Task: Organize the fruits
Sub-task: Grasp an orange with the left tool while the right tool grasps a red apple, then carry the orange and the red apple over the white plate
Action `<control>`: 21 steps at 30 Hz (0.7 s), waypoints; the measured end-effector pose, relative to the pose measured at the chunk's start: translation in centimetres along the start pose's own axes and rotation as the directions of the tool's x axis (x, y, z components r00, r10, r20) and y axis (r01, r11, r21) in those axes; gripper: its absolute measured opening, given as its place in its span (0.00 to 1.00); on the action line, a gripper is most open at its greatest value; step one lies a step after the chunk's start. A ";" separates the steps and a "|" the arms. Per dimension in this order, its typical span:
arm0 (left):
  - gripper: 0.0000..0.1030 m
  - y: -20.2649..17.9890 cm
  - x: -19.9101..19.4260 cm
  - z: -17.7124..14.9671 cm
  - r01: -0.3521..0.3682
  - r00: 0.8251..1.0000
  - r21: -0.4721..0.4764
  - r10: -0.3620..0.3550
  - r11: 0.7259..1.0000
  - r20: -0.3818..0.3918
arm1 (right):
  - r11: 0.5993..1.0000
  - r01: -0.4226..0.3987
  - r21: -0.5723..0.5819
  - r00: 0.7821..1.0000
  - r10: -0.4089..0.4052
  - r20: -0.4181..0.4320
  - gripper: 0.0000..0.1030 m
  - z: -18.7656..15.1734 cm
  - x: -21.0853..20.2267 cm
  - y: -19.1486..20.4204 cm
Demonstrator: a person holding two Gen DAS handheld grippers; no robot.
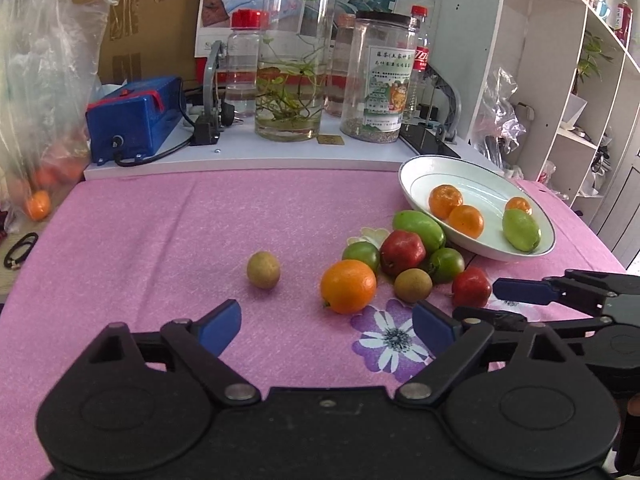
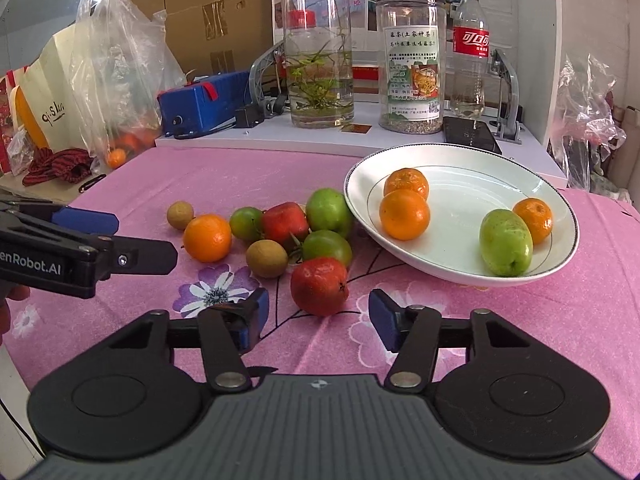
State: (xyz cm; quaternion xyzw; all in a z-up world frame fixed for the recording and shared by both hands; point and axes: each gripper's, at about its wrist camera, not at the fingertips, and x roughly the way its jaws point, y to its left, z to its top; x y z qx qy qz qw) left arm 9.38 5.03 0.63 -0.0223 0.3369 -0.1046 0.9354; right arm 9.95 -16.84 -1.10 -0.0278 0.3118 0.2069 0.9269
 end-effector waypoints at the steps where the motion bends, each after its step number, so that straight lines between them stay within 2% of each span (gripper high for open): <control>1: 1.00 0.0 0.2 0.1 0.014 1.000 0.000 -0.014 1.000 -0.002 | 1.000 0.006 -0.007 1.000 -0.006 -0.003 0.82 0.1 0.2 0.1; 3: 1.00 -0.1 0.6 0.3 0.025 1.000 0.011 -0.025 1.000 -0.006 | 1.000 0.016 -0.013 1.000 -0.016 -0.011 0.79 0.2 0.6 0.2; 5: 1.00 -0.3 1.2 0.5 0.033 0.999 0.027 -0.032 0.999 -0.014 | 1.000 0.020 -0.007 1.000 -0.020 -0.017 0.71 0.2 0.8 0.1; 9: 1.00 -0.5 2.5 0.9 0.054 0.998 0.044 -0.052 0.998 -0.036 | 1.000 0.013 -0.002 1.000 -0.013 -0.022 0.67 0.3 1.2 0.0; 12: 1.00 -0.4 3.5 1.1 0.063 0.997 0.049 -0.061 0.997 -0.054 | 1.000 0.010 -0.006 1.000 -0.010 -0.021 0.58 0.4 1.2 0.1; 21: 1.00 -0.1 4.9 1.5 0.085 0.994 0.021 -0.083 0.996 -0.075 | 1.000 -0.003 -0.004 1.000 0.003 -0.017 0.57 0.4 1.2 0.0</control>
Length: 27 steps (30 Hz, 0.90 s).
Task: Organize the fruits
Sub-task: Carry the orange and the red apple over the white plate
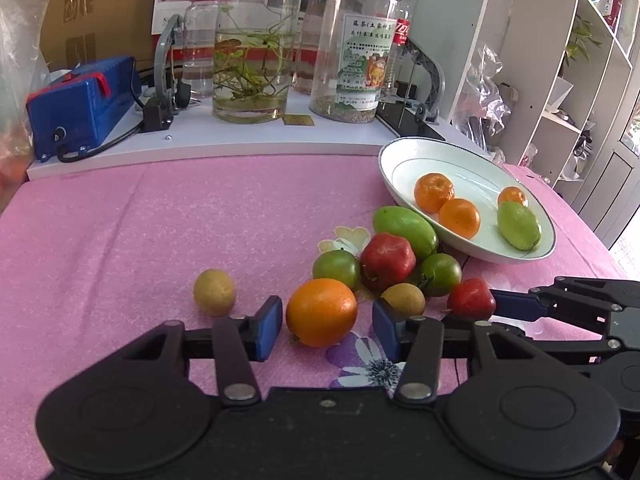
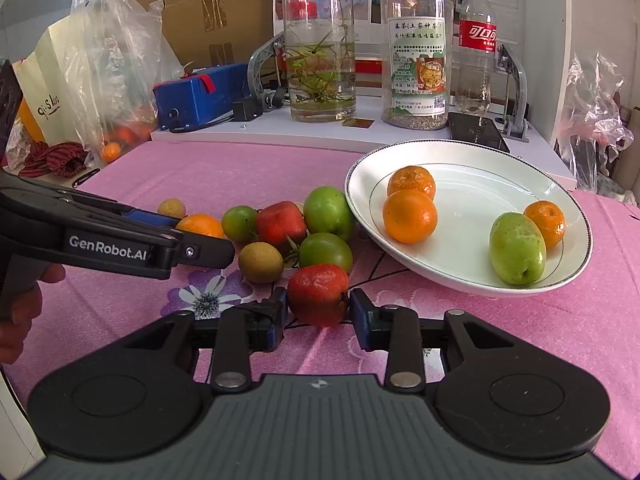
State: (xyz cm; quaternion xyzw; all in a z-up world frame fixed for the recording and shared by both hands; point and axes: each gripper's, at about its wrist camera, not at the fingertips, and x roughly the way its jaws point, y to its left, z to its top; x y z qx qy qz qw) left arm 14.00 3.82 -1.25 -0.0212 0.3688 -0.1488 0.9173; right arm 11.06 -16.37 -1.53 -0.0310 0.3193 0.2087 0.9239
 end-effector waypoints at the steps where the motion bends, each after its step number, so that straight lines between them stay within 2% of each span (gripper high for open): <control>1: 1.00 0.0 0.1 0.0 0.001 1.000 -0.001 -0.001 1.000 -0.005 | 1.000 -0.001 0.001 1.000 0.001 0.001 0.57 0.0 0.0 0.0; 9: 1.00 0.2 -0.1 0.0 -0.008 1.000 -0.003 0.008 1.000 -0.011 | 1.000 -0.001 0.001 1.000 0.001 0.002 0.57 -0.1 0.0 0.0; 16: 1.00 -1.4 -2.6 0.8 -0.001 1.000 0.052 -0.001 0.999 0.028 | 1.000 -0.003 0.022 0.999 0.002 0.040 0.57 0.2 -1.7 -0.7; 21: 1.00 -3.7 -4.2 3.9 0.011 0.995 0.136 -0.024 0.991 0.095 | 0.999 0.028 0.022 0.993 -0.031 0.112 0.57 1.6 -4.0 -2.5; 23: 1.00 -4.6 -4.7 5.7 0.040 0.992 0.164 -0.059 0.986 0.113 | 0.999 0.049 0.024 0.989 -0.052 0.140 0.57 2.6 -4.8 -3.7; 27: 1.00 -6.1 -5.2 9.8 0.078 0.982 0.197 -0.109 0.977 0.154 | 0.994 0.096 0.043 0.970 -0.104 0.222 0.57 5.7 -6.7 -6.7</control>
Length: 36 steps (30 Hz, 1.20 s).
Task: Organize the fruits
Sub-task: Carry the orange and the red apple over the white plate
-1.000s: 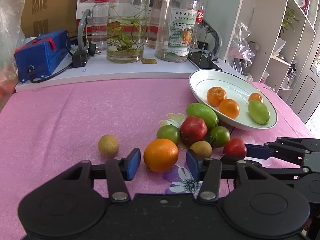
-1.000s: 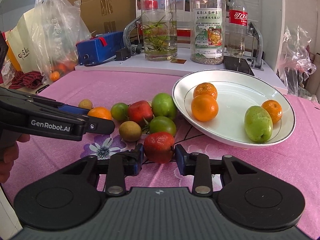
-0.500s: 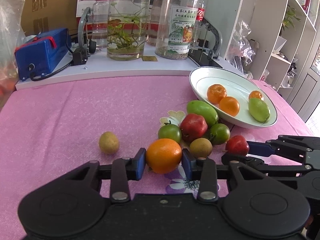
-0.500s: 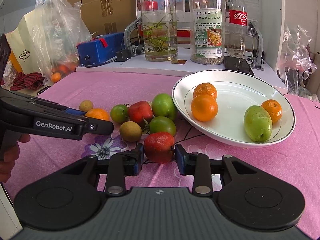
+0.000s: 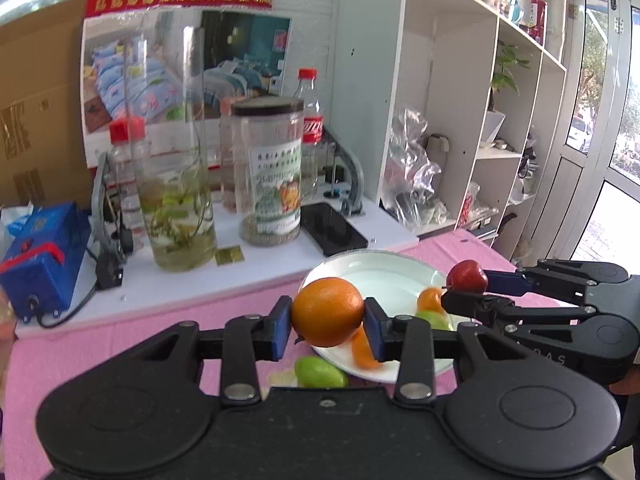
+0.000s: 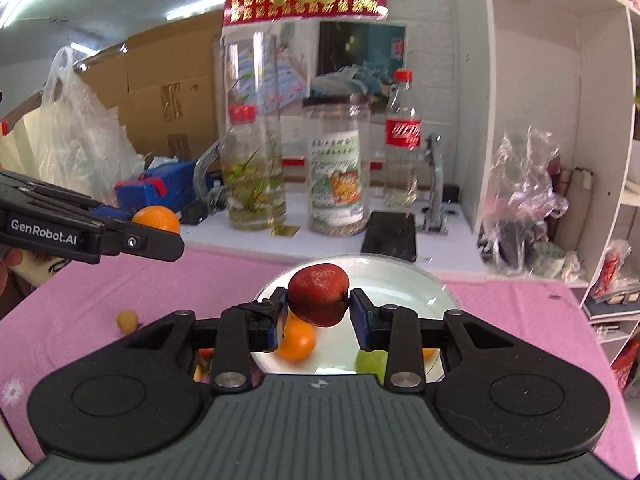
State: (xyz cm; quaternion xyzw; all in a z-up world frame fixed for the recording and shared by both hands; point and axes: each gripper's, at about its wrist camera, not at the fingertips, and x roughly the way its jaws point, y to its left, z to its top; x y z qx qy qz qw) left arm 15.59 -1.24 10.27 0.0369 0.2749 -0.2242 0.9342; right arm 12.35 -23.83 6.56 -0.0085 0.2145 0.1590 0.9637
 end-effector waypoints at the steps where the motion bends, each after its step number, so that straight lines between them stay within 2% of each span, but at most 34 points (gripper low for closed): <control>1: 1.00 -0.1 0.3 1.0 -0.001 1.000 0.006 0.001 1.000 0.013 | 1.000 0.010 0.006 1.000 -0.010 0.023 0.57 0.9 -0.2 -0.6; 5: 1.00 0.0 2.4 3.4 0.000 1.000 -0.020 0.000 1.000 0.021 | 0.998 0.059 0.009 0.993 -0.060 0.097 0.57 3.4 -0.2 -2.4; 8: 1.00 -0.1 5.2 3.2 -0.019 1.000 -0.019 0.019 1.000 -0.011 | 0.997 0.082 -0.006 0.992 -0.081 0.092 0.57 3.4 0.9 -3.2; 10: 1.00 -0.3 7.3 2.4 -0.034 0.998 -0.011 0.033 0.999 -0.050 | 0.996 0.088 -0.008 0.994 -0.087 0.059 0.57 2.8 2.1 -3.7; 13: 1.00 -0.2 10.2 1.4 0.004 0.993 -0.038 -0.009 0.999 -0.116 | 0.996 0.085 -0.005 0.996 -0.085 -0.010 0.57 1.6 4.1 -4.3; 19: 1.00 0.0 14.6 0.3 0.028 0.982 -0.067 -0.040 0.997 -0.187 | 0.997 0.072 0.002 0.990 -0.071 -0.119 0.57 -0.2 8.1 -5.2; 27: 1.00 0.3 17.4 -0.2 0.051 0.973 -0.062 -0.064 0.997 -0.221 | 0.999 0.052 -0.007 0.981 -0.053 -0.188 0.57 -1.3 11.2 -5.8; 36: 1.00 0.2 18.9 -0.8 0.068 0.967 -0.057 -0.079 0.996 -0.241 | 0.998 0.057 -0.025 0.974 -0.061 -0.219 0.57 -1.9 12.7 -6.2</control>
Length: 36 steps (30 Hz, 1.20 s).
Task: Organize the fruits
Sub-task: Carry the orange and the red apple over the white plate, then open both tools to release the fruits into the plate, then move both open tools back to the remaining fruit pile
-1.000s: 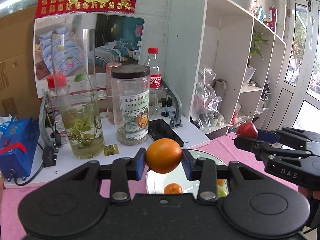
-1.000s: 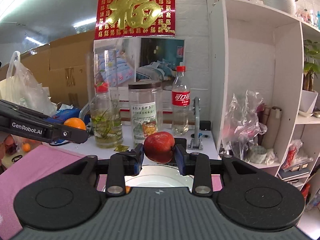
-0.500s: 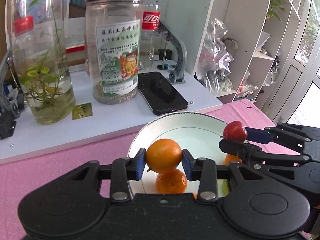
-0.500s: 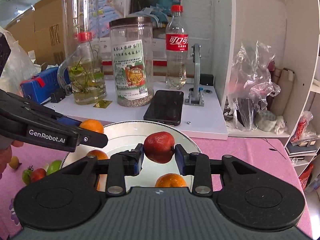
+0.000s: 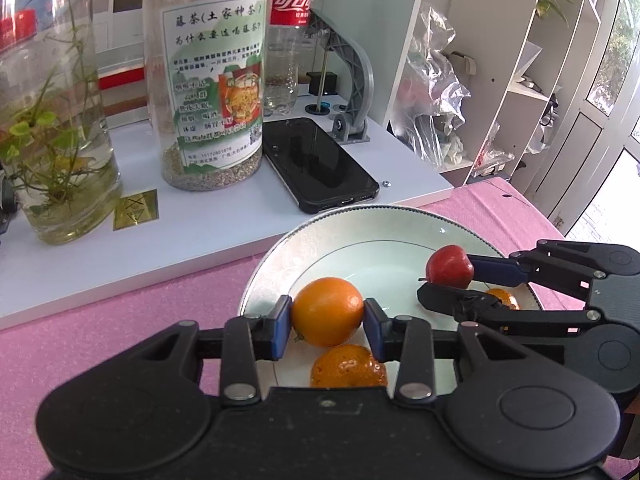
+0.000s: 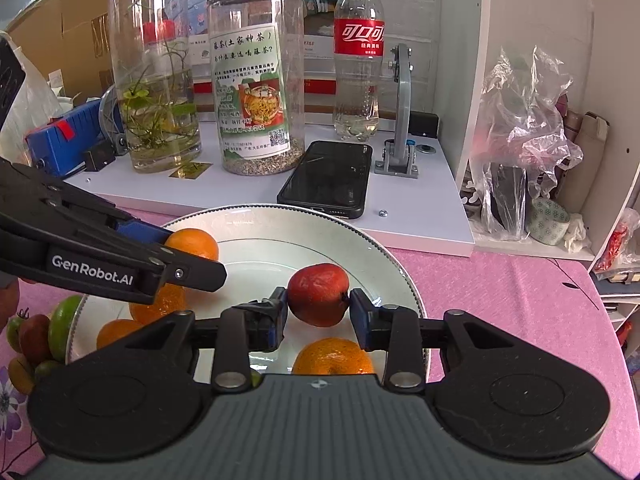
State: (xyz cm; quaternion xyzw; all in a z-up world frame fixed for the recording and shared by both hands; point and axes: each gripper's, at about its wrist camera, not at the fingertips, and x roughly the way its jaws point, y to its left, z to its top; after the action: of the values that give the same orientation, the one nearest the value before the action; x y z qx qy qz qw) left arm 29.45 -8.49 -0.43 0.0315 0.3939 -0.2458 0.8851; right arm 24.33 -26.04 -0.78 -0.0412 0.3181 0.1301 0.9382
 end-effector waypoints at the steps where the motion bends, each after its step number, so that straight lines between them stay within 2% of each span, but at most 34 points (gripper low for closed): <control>1: 1.00 -0.1 0.1 0.0 0.002 1.000 0.003 -0.002 1.000 -0.001 | 1.000 0.003 -0.004 1.000 -0.003 -0.003 0.57 0.0 0.1 0.0; 9: 1.00 -0.7 0.4 -0.1 -0.009 1.000 0.028 0.009 1.000 0.005 | 1.000 0.001 -0.010 1.000 -0.001 -0.004 0.57 -0.1 0.4 -0.2; 12: 1.00 -0.5 -0.3 0.0 -0.010 1.000 0.014 0.010 1.000 0.015 | 0.999 0.004 -0.033 1.000 -0.003 0.016 0.61 -0.3 0.0 0.0; 15: 1.00 -0.4 -2.2 -0.1 -0.016 0.998 -0.004 0.016 1.000 0.063 | 0.999 0.010 -0.038 0.999 -0.009 0.042 0.75 -0.5 -0.8 0.1; 17: 1.00 -0.4 -3.6 -0.3 -0.030 0.995 -0.015 0.032 0.999 0.095 | 1.000 0.003 -0.031 0.998 -0.001 0.060 1.00 -0.7 -1.6 0.2; 23: 1.00 -0.4 -8.2 -2.3 -0.084 0.978 -0.081 0.097 0.993 0.183 | 0.999 0.011 -0.033 0.992 -0.007 0.130 1.00 -1.8 -4.8 1.4; 28: 1.00 -0.1 -10.8 -4.8 -0.091 0.977 -0.143 0.116 0.986 0.177 | 1.000 -0.020 -0.012 0.987 0.022 0.159 1.00 -3.2 -7.4 2.7; 36: 1.00 -0.5 -13.6 -9.5 -0.122 0.979 -0.177 0.148 0.977 0.141 | 0.998 -0.056 0.026 0.987 0.051 0.153 1.00 -6.2 -9.6 4.9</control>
State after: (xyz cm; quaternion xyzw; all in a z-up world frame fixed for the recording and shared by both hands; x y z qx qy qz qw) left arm 14.99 -0.98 2.80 -0.0354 0.3408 -0.1529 0.9270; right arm 12.00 -24.41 0.12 -0.0085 0.2486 0.1532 0.9564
